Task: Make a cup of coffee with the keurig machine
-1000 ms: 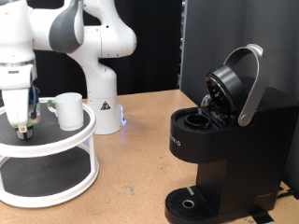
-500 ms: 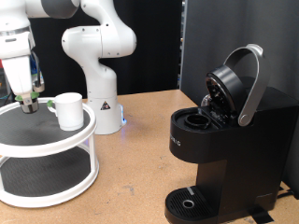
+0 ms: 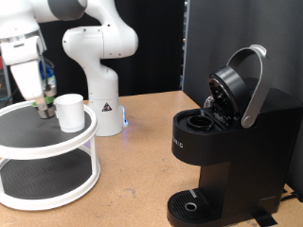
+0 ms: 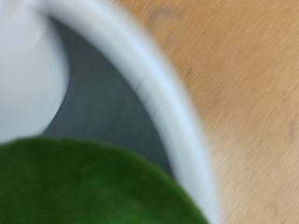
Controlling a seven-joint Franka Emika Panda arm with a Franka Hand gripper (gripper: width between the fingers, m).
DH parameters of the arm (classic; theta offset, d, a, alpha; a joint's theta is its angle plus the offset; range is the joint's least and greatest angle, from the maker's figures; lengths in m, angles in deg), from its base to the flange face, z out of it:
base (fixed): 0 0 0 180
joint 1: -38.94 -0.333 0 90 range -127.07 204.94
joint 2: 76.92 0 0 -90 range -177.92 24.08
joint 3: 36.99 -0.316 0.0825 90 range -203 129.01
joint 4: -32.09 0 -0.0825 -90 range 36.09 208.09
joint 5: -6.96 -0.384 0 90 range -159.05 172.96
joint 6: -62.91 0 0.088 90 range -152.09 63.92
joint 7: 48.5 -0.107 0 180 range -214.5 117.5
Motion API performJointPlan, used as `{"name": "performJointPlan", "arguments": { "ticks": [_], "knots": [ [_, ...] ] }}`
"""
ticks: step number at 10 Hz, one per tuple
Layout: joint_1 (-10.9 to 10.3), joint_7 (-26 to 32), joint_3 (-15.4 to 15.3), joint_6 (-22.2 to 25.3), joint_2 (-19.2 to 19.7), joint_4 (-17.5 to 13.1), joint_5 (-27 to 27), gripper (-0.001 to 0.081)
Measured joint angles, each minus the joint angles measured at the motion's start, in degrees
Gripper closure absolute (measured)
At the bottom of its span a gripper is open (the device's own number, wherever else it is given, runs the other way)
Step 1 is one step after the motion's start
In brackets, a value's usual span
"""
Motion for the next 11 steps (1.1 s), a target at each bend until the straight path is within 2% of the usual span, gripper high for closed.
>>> {"name": "performJointPlan", "arguments": {
  "ticks": [3,5,7,8,11],
  "knots": [
    [-3.2,-5.7,-3.3,-1.0,-1.3,0.0,-7.5,0.0349],
    [-3.9,-10.1,-5.8,-2.6,-1.8,0.0,-8.6,0.0349],
    [-4.1,-9.5,-5.5,-2.5,-1.7,0.1,-9.6,0.0349],
    [-4.9,-9.2,-5.4,-2.7,-1.7,0.0,-12.5,0.0349],
    [-9.5,-9.1,-5.7,-3.0,-1.0,-2.7,-21.5,0.0349]
  ]
}}
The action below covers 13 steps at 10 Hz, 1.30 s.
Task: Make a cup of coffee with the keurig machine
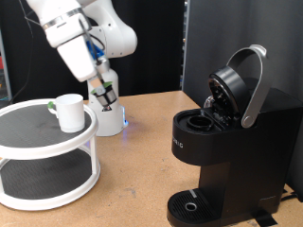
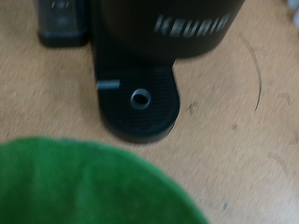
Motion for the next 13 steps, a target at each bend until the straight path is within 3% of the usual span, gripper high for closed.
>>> {"name": "performJointPlan", "arguments": {
  "ticks": [2,4,6,10,13],
  "knots": [
    [-1.4,-1.7,-1.0,0.6,2.1,-2.7,-0.6,0.0349],
    [-1.5,-1.5,-1.0,0.2,2.1,-2.5,-0.7,0.0349],
    [-3.0,-1.3,-1.3,0.7,2.7,-3.6,-0.7,0.0349],
    [-6.6,-1.4,-1.8,5.8,8.9,-11.7,-3.4,0.0349],
    [-7.8,-1.7,-2.0,7.1,12.8,-16.4,-5.0,0.0349]
  ]
}}
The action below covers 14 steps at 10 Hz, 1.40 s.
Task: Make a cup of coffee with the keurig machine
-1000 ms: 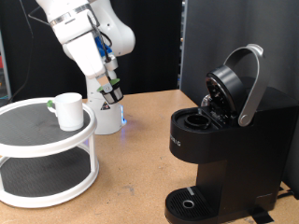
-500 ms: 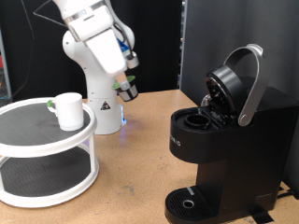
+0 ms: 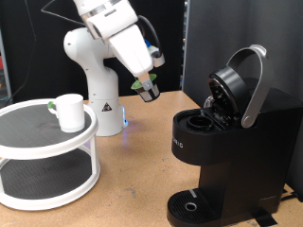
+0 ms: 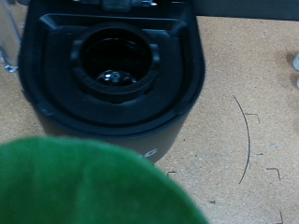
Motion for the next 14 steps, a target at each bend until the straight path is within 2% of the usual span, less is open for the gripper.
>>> {"name": "performJointPlan", "arguments": {
  "ticks": [2,4,6,8,12,14],
  "knots": [
    [-0.1,-1.2,-0.6,0.0,1.6,-1.5,0.0,0.0349],
    [-0.1,0.5,-0.3,0.4,1.6,-1.3,-0.7,0.0349],
    [-0.1,3.3,0.4,0.6,1.6,-1.1,-4.6,0.0349],
    [-0.2,3.4,0.1,0.6,1.6,-1.0,-7.1,0.0349],
    [-1.7,3.3,-2.5,0.5,2.5,-0.5,-7.9,0.0349],
    [-2.5,3.3,-4.2,-1.4,2.6,0.7,-8.3,0.0349]
  ]
}}
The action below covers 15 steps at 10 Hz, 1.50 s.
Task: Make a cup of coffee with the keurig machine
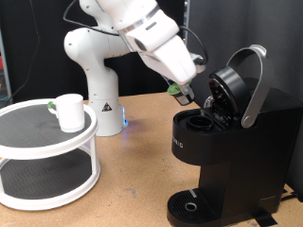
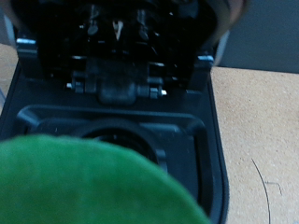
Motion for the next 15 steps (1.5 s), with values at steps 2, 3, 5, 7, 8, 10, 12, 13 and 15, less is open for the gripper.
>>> {"name": "performJointPlan", "arguments": {
  "ticks": [2,3,5,7,8,10,12,13,15],
  "knots": [
    [-0.4,-1.1,-1.7,-2.3,0.0,1.0,-0.1,0.0349],
    [-0.5,-1.7,-2.4,-3.3,0.0,1.5,-0.1,0.0349],
    [-0.6,-2.6,-3.6,-5.1,0.2,2.5,-0.1,0.0349],
    [-0.6,-3.7,-4.5,-6.9,0.7,3.0,-0.1,0.0349],
    [-0.6,-4.3,-4.9,-7.5,1.2,3.0,0.0,0.0349],
    [-0.6,-5.0,-5.1,-7.7,2.5,3.0,0.1,0.0349],
    [-0.6,-5.1,-5.1,-7.8,3.6,2.8,0.2,0.0349],
    [-0.6,-5.1,-5.1,-8.0,4.2,2.8,0.2,0.0349],
    [-0.6,-5.1,-5.3,-8.4,4.9,2.8,0.2,0.0349]
  ]
}}
